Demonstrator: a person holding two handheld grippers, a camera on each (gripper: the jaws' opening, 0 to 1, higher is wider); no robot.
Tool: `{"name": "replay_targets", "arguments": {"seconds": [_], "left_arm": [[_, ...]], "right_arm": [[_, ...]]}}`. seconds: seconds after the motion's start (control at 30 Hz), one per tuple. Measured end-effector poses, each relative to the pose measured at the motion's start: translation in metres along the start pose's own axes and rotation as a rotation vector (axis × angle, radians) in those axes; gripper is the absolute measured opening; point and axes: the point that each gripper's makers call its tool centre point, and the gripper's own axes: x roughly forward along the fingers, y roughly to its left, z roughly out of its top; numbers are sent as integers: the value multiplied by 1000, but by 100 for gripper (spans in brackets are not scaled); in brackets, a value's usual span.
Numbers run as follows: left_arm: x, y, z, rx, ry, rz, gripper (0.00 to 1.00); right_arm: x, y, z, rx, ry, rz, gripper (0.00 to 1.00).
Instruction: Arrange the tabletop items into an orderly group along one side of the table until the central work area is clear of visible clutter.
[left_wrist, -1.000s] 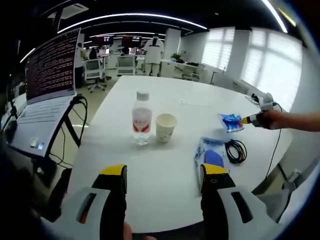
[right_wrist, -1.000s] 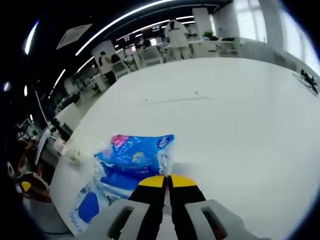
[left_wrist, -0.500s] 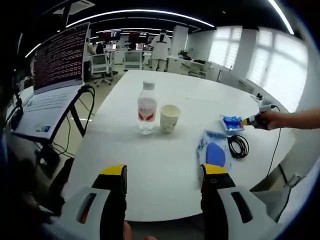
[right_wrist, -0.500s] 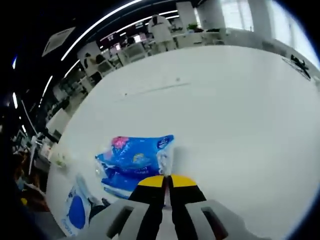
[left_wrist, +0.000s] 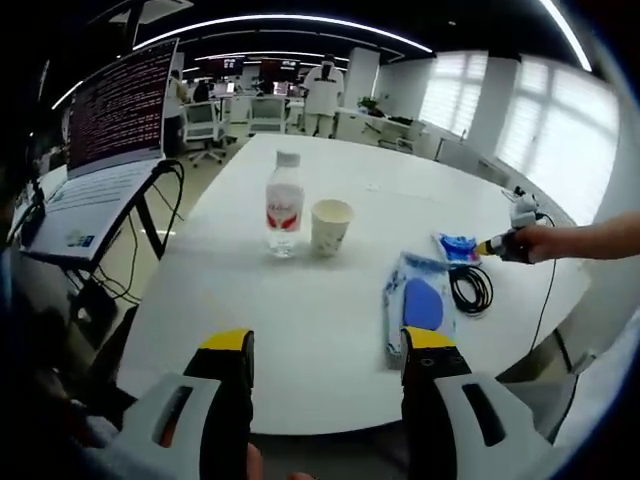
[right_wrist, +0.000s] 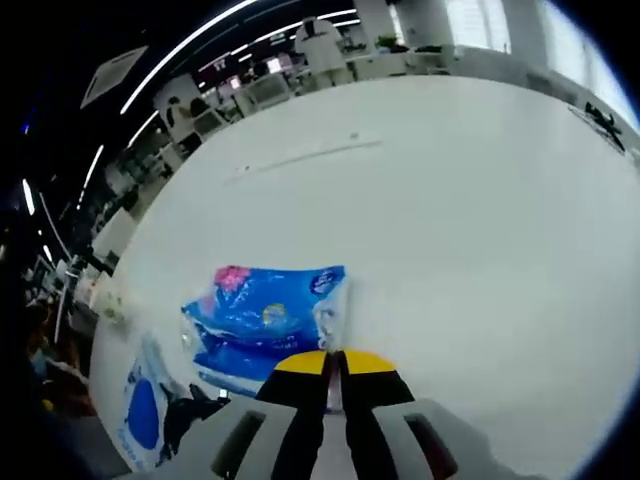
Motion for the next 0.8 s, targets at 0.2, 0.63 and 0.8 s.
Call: {"name": "replay_targets", "arguments": {"seconds": [0.2,0.63,0.8], "left_arm": [[10,-27,-6,9,18,-46,59],[21,-43,-21,45,60,-116,57],[24,-64,-34,76,93,-171,57]], "right_arm": [[-1,-1,5,-21,-12,-2,5],[-12,14,9,-114,-19,20,15],[-18,16,15,-128,-37,14,17]]}}
